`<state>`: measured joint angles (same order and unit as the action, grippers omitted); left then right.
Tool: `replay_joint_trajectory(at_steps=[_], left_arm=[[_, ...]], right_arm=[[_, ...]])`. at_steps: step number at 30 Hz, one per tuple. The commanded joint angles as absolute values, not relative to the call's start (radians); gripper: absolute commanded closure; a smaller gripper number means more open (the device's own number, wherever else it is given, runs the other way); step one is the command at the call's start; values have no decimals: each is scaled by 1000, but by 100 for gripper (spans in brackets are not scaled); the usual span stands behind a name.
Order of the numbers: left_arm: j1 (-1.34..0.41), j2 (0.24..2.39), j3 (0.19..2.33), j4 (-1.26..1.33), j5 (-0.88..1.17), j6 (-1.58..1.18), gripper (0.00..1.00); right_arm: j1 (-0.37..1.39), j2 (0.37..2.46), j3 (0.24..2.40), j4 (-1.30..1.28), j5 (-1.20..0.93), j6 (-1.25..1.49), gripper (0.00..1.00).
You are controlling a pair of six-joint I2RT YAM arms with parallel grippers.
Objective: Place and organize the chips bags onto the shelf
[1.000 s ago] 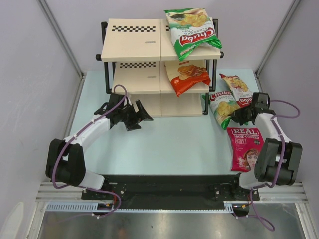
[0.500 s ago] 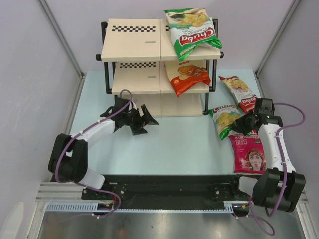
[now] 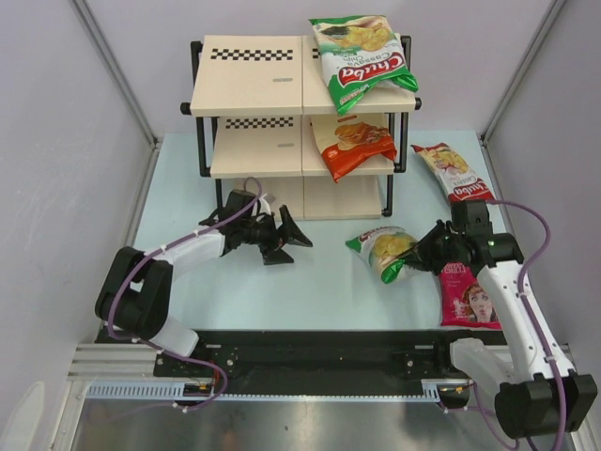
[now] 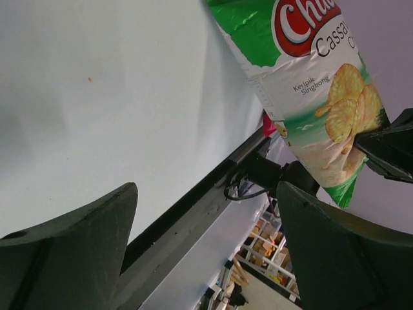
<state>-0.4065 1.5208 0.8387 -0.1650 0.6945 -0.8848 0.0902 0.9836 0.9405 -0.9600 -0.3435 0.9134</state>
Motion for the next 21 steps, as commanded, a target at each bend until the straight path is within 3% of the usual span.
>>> replay_joint_trajectory(at_steps=[1,11,12,14,18,21], left_arm=[[-434,1525,802,-83,782,-936,5],[-483,1566,821,-81,808,-962,4],[-483,1566,824,-84,805,-957,4],[-483,1568,828,-90,802,-954,5],[-483,1575,831,-94,801,-954,4],[-485,1585,847,-98,795,-948,4]], right_arm=[[150,899,946,-959,-295,986,100],[382,956,802,-692,-187,1222,99],[397,966,801,-684,-210,1224,90],[425,985,804,-667,-262,1236,39],[397,901,810,-667,-261,1256,19],[280,822,810,-728,-304,1237,19]])
